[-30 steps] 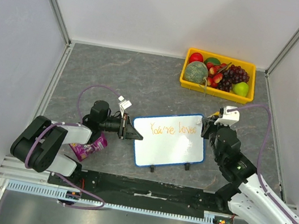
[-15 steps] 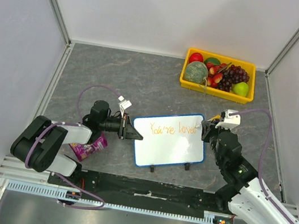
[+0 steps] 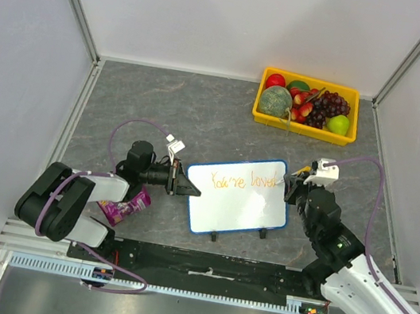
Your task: Write a sentence on the whiteboard
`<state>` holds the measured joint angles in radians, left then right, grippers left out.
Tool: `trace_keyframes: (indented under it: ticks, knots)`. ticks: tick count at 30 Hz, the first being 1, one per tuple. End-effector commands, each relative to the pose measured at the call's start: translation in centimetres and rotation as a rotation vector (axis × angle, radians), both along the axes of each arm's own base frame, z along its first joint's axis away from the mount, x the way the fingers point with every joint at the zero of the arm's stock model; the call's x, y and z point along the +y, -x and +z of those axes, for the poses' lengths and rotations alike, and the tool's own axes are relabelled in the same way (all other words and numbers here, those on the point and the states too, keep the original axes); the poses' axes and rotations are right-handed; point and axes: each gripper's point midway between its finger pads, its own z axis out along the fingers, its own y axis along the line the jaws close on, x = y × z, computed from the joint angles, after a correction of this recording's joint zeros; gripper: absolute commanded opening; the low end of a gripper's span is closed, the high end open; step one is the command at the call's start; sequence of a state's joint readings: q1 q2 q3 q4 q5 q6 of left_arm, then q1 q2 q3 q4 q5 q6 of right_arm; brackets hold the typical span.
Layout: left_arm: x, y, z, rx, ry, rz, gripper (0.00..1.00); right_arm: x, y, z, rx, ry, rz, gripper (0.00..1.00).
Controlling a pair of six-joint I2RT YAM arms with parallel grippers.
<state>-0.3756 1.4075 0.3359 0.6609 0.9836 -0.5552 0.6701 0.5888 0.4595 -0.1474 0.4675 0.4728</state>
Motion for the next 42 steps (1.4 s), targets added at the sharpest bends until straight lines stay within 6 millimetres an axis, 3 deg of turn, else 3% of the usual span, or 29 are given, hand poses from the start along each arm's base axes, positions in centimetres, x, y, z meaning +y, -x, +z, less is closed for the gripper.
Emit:
trace_keyframes:
  ticks: [1,8,20,23,42]
  knots:
    - [0.4,-0.4,-1.9,-0.03,-0.064,0.02,0.02,-0.5,0.5,-1.6,0.044,0.027,-0.007,0.0]
    - [0.4,-0.5,-1.8,-0.033,-0.064,0.021,0.02,-0.8,0.1,0.6,-0.001,0.018,-0.031,0.0]
    - [0.4,-0.4,-1.8,-0.031,-0.063,0.02,0.02,-0.3,0.3,7.4,-0.157,-0.078,0.016,0.0]
    - [0.4,-0.4,-1.8,-0.031,-0.063,0.021,0.02,0.3,0.6,7.8,-0.169,-0.085,0.056,0.0]
    - [0.4,-0.5,-1.9,-0.03,-0.064,0.021,0.02,8.6,2.4,8.2,-0.174,-0.234,0.446,0.0]
